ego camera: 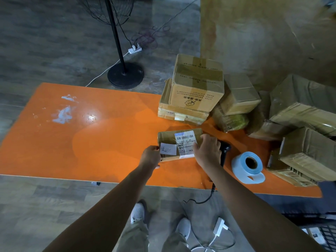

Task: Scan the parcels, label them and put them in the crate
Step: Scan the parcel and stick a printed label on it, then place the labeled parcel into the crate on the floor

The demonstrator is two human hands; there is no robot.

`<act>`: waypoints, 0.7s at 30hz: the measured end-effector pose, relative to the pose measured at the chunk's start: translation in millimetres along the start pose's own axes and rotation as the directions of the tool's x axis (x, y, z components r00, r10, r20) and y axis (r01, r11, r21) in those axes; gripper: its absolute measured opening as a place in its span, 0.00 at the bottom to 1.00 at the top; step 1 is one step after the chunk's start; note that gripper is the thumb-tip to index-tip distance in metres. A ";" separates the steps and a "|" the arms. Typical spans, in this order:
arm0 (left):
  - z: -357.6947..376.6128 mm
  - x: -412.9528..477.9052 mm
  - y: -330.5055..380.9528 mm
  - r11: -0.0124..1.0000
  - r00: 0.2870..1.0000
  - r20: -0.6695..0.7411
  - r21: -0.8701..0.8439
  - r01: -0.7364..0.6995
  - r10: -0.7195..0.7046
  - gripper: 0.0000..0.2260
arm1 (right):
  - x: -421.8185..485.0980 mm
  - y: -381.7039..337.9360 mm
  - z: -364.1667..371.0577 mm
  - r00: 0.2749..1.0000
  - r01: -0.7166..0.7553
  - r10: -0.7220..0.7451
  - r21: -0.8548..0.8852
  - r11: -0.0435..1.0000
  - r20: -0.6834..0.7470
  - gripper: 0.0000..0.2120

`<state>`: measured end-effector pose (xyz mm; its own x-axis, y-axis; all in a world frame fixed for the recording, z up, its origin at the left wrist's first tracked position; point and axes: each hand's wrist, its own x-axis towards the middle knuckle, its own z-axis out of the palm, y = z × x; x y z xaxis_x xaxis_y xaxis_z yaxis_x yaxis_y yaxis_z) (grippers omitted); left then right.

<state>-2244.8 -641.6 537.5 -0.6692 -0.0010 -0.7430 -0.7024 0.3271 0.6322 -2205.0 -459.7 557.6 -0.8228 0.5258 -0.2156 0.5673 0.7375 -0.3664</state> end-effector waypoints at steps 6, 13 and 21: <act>4.3 -20.9 -2.8 0.992 0.995 0.041 -0.091 -0.086 0.090 0.23 | -4.6 4.3 -4.1 1.000 -0.019 0.015 0.220 0.975 0.023 0.26; 8.0 -61.9 4.9 0.964 0.972 0.042 -0.144 -0.221 0.229 0.21 | -7.2 22.0 -31.9 1.000 -0.009 0.003 0.273 0.962 0.020 0.27; 17.7 -104.9 11.4 0.914 0.904 0.135 -0.049 -0.403 0.406 0.16 | -46.0 44.0 -71.3 0.994 0.015 0.039 0.476 0.879 -0.104 0.28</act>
<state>-2178.3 -621.1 618.7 -0.8574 0.2592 -0.4446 -0.3840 0.2530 0.8880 -2139.7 -421.2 615.9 -0.7920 0.5955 -0.1344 0.4703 0.4548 -0.7563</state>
